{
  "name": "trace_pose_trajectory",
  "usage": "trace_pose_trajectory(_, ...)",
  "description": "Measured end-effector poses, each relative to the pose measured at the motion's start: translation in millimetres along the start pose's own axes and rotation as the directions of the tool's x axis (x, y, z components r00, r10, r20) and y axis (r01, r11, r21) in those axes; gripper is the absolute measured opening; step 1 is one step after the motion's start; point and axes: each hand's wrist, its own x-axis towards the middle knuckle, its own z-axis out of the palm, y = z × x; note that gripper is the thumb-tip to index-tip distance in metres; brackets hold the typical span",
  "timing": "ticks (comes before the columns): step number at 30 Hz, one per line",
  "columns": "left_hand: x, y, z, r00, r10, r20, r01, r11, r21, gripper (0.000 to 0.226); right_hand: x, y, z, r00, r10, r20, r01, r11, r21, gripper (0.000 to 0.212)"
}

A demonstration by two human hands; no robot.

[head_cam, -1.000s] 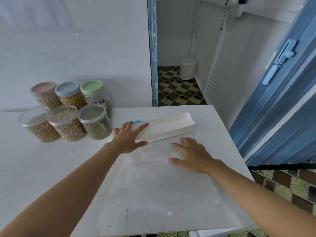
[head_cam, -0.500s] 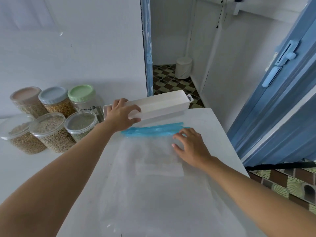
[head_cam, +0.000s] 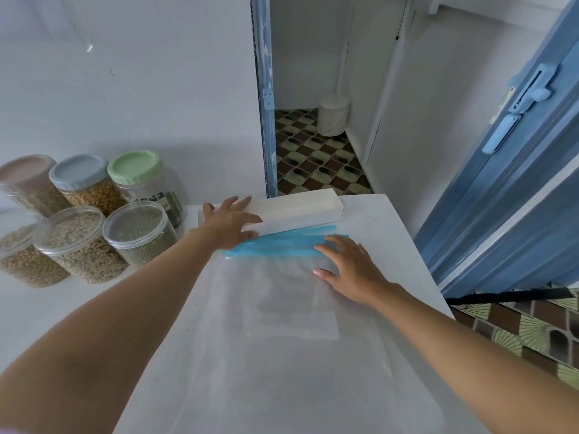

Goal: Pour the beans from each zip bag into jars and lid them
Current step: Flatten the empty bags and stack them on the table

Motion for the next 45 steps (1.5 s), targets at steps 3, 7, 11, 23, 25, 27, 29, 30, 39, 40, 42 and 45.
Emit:
trace_pose_trajectory(3,-12.7,6.1,-2.2,0.992,0.003,-0.126,-0.015,0.995,-0.100,0.046,-4.1,-2.5,0.6,0.983,-0.047,-0.176,0.060,0.996,0.065,0.034)
trace_pose_trajectory(7,-54.1,11.4,-3.3,0.936,-0.002,-0.353,-0.119,0.939,-0.323,0.041,-8.6,-19.7,-15.8,0.903,-0.061,-0.426,0.202,0.934,0.295,0.012)
trace_pose_trajectory(11,-109.9,5.2,-2.8,0.958,-0.122,-0.260,-0.159,0.530,-0.833,0.078,-19.5,-48.4,-46.9,0.907,0.050,-0.417,0.227,0.776,0.588,0.019)
trace_pose_trajectory(23,-205.4,-55.0,8.3,0.871,-0.470,-0.145,-0.137,0.051,-0.989,0.023,-7.2,-127.3,-73.1,0.984,0.168,-0.063,-0.007,0.386,0.922,0.053)
trace_pose_trajectory(25,-222.8,-74.3,7.4,0.826,-0.536,-0.174,-0.148,0.092,-0.985,0.021,-6.7,-147.6,-68.1,0.991,0.087,0.100,-0.125,0.350,0.928,0.072)
trace_pose_trajectory(27,-239.7,-96.8,9.8,0.779,-0.600,-0.181,-0.124,0.136,-0.983,0.021,-10.1,-172.9,-54.6,0.987,-0.016,0.158,-0.137,0.419,0.898,0.080)
trace_pose_trajectory(29,-252.7,-118.4,12.7,0.728,-0.660,-0.187,-0.078,0.190,-0.979,0.017,-12.8,-201.4,-36.8,0.989,-0.063,0.133,-0.091,0.449,0.889,0.072)
trace_pose_trajectory(30,-258.9,-128.4,14.9,0.701,-0.686,-0.196,-0.037,0.240,-0.970,0.013,-12.0,-214.5,-26.7,0.992,-0.066,0.110,-0.068,0.458,0.886,0.063)
trace_pose_trajectory(39,-313.1,-154.2,76.5,0.690,-0.361,-0.627,0.148,0.919,-0.365,0.051,11.4,-259.2,54.1,0.997,-0.049,-0.062,0.077,0.780,0.621,0.019)
trace_pose_trajectory(40,-313.9,-146.5,89.3,0.762,-0.263,-0.592,0.074,0.943,-0.324,0.051,13.4,-258.3,58.4,0.996,-0.059,-0.074,0.090,0.820,0.565,0.021)
trace_pose_trajectory(42,-313.1,-129.7,113.5,0.917,-0.164,-0.363,0.044,0.947,-0.317,0.072,13.9,-257.5,62.3,0.994,-0.080,-0.072,0.105,0.875,0.472,0.034)
trace_pose_trajectory(45,-312.9,-123.0,145.5,0.988,-0.127,-0.089,0.097,0.952,-0.289,0.089,-0.7,-259.8,55.8,0.980,-0.188,-0.070,0.199,0.956,0.218,0.058)
